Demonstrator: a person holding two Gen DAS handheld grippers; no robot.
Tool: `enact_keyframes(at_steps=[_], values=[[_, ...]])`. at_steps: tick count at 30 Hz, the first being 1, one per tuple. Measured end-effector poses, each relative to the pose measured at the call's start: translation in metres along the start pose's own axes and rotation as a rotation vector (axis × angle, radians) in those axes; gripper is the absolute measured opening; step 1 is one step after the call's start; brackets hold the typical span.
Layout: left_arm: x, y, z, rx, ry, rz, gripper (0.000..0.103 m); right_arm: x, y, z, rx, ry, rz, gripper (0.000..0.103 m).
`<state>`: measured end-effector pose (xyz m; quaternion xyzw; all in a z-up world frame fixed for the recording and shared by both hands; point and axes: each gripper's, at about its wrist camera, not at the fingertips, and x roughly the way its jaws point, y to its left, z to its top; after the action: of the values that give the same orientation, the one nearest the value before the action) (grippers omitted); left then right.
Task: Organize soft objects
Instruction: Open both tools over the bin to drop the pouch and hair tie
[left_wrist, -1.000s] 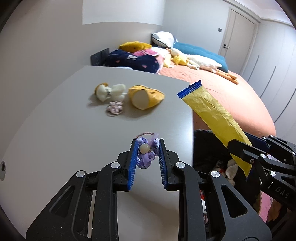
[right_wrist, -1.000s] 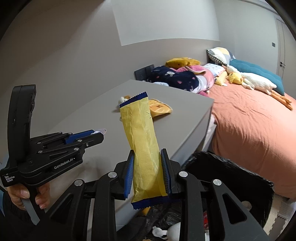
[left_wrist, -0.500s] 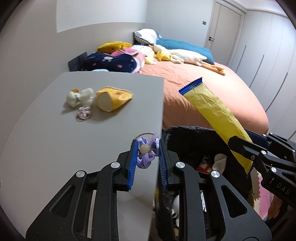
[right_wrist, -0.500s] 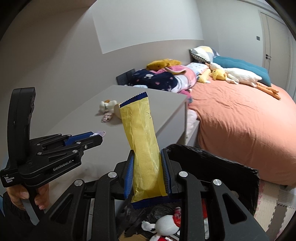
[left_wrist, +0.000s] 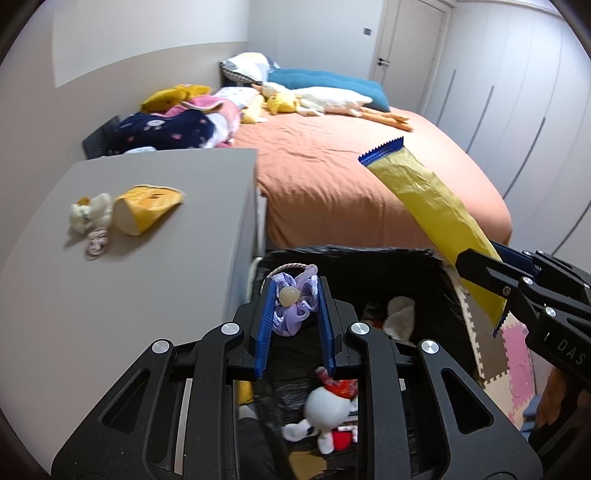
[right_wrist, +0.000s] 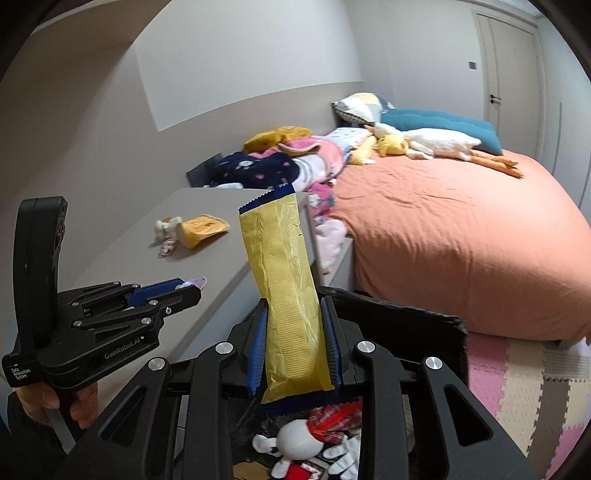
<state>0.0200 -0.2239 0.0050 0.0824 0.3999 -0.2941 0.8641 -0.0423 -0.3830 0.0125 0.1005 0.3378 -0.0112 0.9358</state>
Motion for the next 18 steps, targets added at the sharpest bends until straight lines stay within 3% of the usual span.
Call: enact_keyframes(at_steps=[11,13,14,15,18], values=[[0.016,-0.04,-0.002,0.087,0.047,-0.069,0.024,-0.015,-0.035,-0.006,0.062,-0.015,-0.08,0.03],[0.018,-0.045,-0.004,0.114,0.065,-0.074,0.056,-0.017,-0.038,-0.006,0.079,-0.032,-0.104,0.048],[0.017,-0.047,-0.005,0.12,0.05,-0.058,0.094,-0.02,-0.04,-0.005,0.096,-0.051,-0.12,0.063],[0.013,-0.048,-0.006,0.128,0.016,-0.036,0.097,-0.022,-0.042,-0.005,0.105,-0.064,-0.131,0.069],[0.008,-0.052,-0.008,0.168,-0.01,-0.017,0.097,-0.026,-0.047,-0.004,0.131,-0.089,-0.164,0.07]])
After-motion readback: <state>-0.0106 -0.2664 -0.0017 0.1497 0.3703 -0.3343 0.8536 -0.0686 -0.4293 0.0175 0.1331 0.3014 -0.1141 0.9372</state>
